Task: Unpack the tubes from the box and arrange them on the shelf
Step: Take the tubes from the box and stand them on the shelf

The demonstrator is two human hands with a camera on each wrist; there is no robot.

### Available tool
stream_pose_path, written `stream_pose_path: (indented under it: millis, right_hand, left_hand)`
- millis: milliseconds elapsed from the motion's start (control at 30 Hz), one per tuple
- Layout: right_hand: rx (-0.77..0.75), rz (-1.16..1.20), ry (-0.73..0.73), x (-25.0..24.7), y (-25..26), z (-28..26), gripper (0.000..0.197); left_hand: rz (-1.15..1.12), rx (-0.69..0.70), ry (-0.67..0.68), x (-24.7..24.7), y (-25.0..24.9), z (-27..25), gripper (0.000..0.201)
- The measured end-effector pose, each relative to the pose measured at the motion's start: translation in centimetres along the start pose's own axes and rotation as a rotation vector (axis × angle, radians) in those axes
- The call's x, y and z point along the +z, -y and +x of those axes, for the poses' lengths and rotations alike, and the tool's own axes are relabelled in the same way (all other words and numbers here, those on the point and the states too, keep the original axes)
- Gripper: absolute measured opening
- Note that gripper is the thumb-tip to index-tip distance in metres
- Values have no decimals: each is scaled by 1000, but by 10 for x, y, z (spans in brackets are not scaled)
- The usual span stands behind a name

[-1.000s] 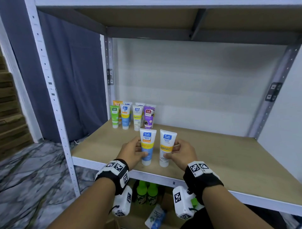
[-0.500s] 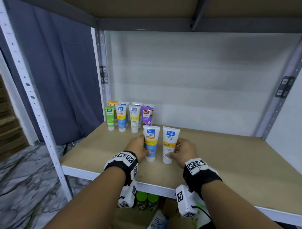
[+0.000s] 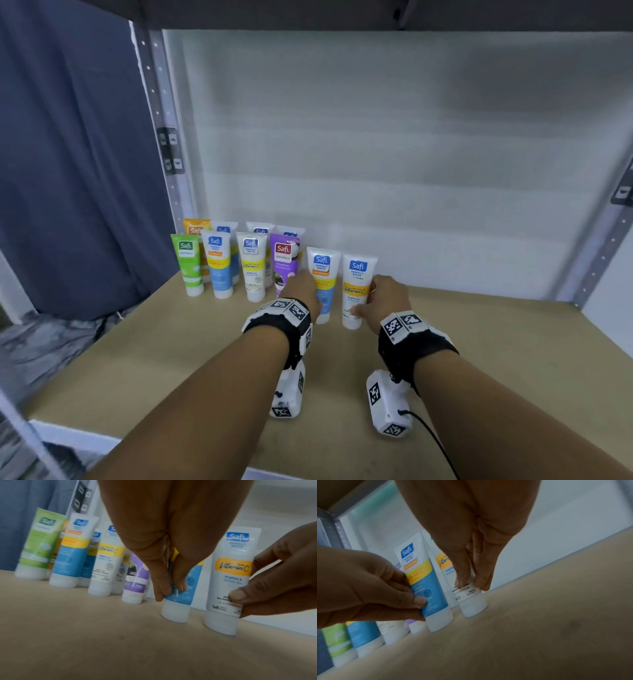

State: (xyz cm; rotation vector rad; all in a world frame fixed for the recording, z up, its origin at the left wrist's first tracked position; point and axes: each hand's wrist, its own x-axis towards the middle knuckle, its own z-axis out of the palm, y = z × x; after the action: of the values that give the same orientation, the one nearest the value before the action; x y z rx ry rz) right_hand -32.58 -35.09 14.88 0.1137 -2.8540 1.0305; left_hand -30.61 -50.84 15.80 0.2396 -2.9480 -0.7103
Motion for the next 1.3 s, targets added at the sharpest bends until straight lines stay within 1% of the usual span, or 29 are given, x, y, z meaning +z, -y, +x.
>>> stream_pose_path:
  millis: [100,233,333,567,667,733,867,967,1033,1133,1233,1300]
  right_hand:
    - [7,-29,0,0,-1,23,43]
    - [28,-37,-6,1,-4,49,46]
    - [45,-51,-13,3,-6,63,46]
    - [41,-78,-12,5,-5,77,44]
    - [58,-65,-1,4,-4,77,45]
    - [79,-63,19,3,-3,75,45]
    - [138,-98,82,0,-3,56,50]
    - [124,-122,85,-3,2,34,49]
    - [96,-130,113,-4,10,17,46]
    - [31,-129,152,-4,29,-16,33]
    - [-60,-162,192,0,52,-56,33]
    - [-104,-158,224,4,67,-85,35]
  left_hand:
    - [71,-27,-10,4,-11,20,41]
    - [150,-61,-20,5,-24,45,47]
    - [210,-61,-28,9,-29,58,43]
    - [198,-100,-84,15,-31,69,38]
    - [197,-106,-75,15,-31,65,38]
    - [226,-85,-50,14,-30,60,35]
    - [235,-51,5,7,-25,42,24]
    - [207,-25,31,-4,-18,20,27]
    - [225,15,37,-15,-11,-1,28]
    - [317,67,42,-28,1,-38,30]
    - [346,46,27,-40,19,-80,36]
    - [333,43,14,-50,32,-110,36]
